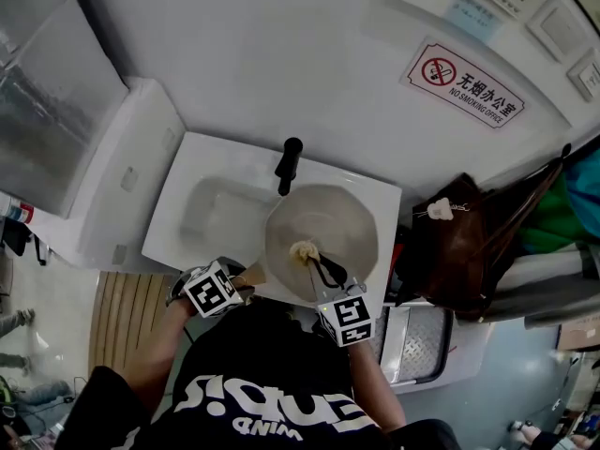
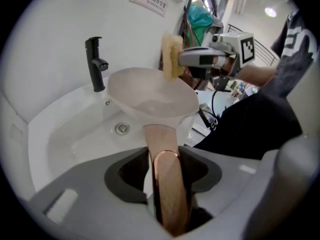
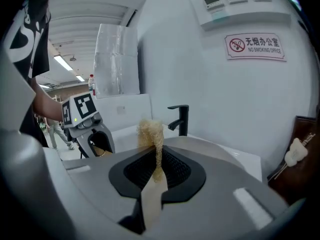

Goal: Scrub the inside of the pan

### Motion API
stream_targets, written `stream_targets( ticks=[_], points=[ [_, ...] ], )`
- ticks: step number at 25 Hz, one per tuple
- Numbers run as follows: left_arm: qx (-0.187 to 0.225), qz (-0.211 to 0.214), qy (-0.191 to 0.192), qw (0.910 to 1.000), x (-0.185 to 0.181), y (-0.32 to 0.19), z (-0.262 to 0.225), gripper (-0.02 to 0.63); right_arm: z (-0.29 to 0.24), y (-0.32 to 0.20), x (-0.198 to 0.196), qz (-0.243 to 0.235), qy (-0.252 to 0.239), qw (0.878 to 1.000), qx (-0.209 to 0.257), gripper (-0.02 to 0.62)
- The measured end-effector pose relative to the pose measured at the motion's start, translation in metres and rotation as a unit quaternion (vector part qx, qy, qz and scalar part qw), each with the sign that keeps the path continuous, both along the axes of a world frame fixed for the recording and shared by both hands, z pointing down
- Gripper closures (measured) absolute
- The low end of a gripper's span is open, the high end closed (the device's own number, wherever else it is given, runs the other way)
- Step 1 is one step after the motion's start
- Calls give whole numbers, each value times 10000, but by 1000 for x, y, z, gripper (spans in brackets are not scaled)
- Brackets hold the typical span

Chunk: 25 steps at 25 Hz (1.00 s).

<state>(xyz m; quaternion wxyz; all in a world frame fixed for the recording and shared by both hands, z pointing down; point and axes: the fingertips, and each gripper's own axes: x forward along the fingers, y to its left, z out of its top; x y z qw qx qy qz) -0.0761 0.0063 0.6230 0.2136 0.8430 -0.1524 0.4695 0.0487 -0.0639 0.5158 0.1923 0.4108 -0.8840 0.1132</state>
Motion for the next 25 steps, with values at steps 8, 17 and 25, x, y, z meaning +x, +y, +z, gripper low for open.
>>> stream_targets(
  ticks=[8,17,25],
  points=[
    [-54,-60,-39,10000,0,-1,-10,430,45,-8,-29,-477,763,9958,-195,557],
    [-94,-72,-57,9999,-2,-1,-8,430,85,-26,-49,-832,1325,9862,-533,557],
    [-149,-91,-68,9998,-1,-1,-9,430,95,-34,-66,-1109,1415,9818,-605,557]
  ],
)
